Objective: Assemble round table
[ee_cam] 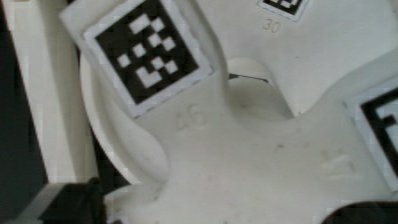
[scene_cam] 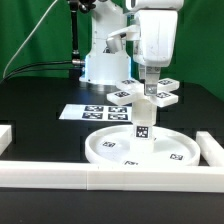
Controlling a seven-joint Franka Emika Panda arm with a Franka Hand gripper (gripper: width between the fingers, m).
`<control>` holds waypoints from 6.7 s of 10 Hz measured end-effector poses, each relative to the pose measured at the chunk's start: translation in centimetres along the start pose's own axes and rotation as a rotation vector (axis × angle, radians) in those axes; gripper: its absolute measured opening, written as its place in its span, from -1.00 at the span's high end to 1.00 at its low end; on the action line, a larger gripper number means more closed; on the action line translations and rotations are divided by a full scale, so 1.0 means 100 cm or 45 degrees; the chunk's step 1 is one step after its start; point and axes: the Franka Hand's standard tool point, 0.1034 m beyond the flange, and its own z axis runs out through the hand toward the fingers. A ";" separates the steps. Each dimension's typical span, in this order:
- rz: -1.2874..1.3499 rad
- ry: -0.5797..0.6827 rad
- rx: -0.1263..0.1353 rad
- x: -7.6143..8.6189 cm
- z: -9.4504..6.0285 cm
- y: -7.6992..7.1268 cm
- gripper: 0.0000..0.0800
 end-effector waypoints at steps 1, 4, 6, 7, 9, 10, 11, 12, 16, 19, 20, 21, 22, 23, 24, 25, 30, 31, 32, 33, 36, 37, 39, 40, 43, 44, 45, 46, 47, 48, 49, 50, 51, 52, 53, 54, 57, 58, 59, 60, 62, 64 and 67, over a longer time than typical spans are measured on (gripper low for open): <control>0.027 -0.001 0.001 -0.003 0.000 0.000 -0.62; 0.122 0.000 -0.018 -0.005 0.001 0.003 -0.62; 0.210 0.002 -0.018 -0.003 0.001 0.003 -0.62; 0.240 0.002 -0.017 -0.003 0.001 0.003 -0.62; 0.133 0.000 -0.059 -0.015 -0.001 0.010 -0.62; 0.156 0.000 -0.066 -0.017 -0.002 0.012 -0.62; 0.266 -0.002 -0.032 -0.015 0.000 0.008 -0.62; 0.326 -0.005 -0.002 -0.012 0.001 0.004 -0.62; 0.394 -0.015 0.037 -0.011 0.003 0.000 -0.62; 0.403 -0.017 0.040 -0.013 0.004 -0.001 -0.62; 0.404 -0.017 0.039 -0.013 0.004 -0.001 -0.62; 0.402 -0.017 0.040 -0.014 0.004 -0.001 -0.62; 0.405 -0.018 0.040 -0.016 0.005 -0.001 -0.34; 0.401 -0.017 0.033 -0.017 0.005 0.000 -0.34; 0.412 -0.015 0.023 -0.019 0.005 0.000 -0.11; 0.447 -0.015 0.023 -0.019 0.005 0.000 -0.11; 0.706 -0.017 0.023 -0.019 0.005 0.000 -0.11; 0.810 -0.018 0.023 -0.018 0.005 0.000 -0.11; 0.896 -0.019 0.023 -0.018 0.005 0.000 -0.11; 0.958 -0.019 0.023 -0.018 0.005 0.000 -0.11; 1.202 -0.018 0.025 -0.018 0.005 -0.001 -0.11; 1.273 -0.019 0.026 -0.017 0.005 -0.001 -0.11; 1.411 -0.019 0.027 -0.017 0.005 -0.001 -0.11; 1.477 -0.020 0.027 -0.017 0.006 -0.001 -0.11; 1.653 -0.019 0.029 -0.015 0.006 -0.001 -0.11; 1.757 -0.015 0.034 -0.014 0.006 -0.001 -0.11; 1.817 -0.015 0.035 -0.014 0.006 -0.002 -0.11; 1.875 -0.014 0.037 -0.013 0.006 -0.002 -0.11; 1.953 -0.010 0.042 -0.012 0.006 -0.002 -0.11; 2.016 -0.007 0.047 -0.012 0.006 -0.002 -0.11; 2.119 -0.002 0.056 -0.010 0.006 -0.002 -0.11; 2.190 0.002 0.062 -0.009 0.006 -0.003 -0.11; 2.227 0.005 0.068 -0.009 0.006 -0.003 -0.11; 2.256 0.007 0.072 -0.008 0.006 -0.003 -0.11; 2.247 0.007 0.072 -0.008 0.006 -0.003 -0.11; 2.247 0.007 0.072 -0.008 0.006 -0.003 -0.11; 2.247 0.007 0.072 -0.008 0.006 -0.003 -0.11; 2.260 0.008 0.073 -0.008 0.006 -0.003 -0.11; 2.272 0.011 0.077 -0.008 0.006 -0.003 -0.11; 2.295 0.012 0.080 -0.007 0.006 -0.003 -0.11; 2.412 0.016 0.092 -0.006 0.007 -0.003 -0.11; 2.560 0.017 0.104 -0.003 0.007 -0.004 -0.11; 2.753 0.018 0.122 0.000 0.007 -0.004 -0.11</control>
Offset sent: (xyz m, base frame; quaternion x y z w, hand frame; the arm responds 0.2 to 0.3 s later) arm -0.0011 -0.0026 -0.0035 -0.0313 -0.0128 0.0327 0.9989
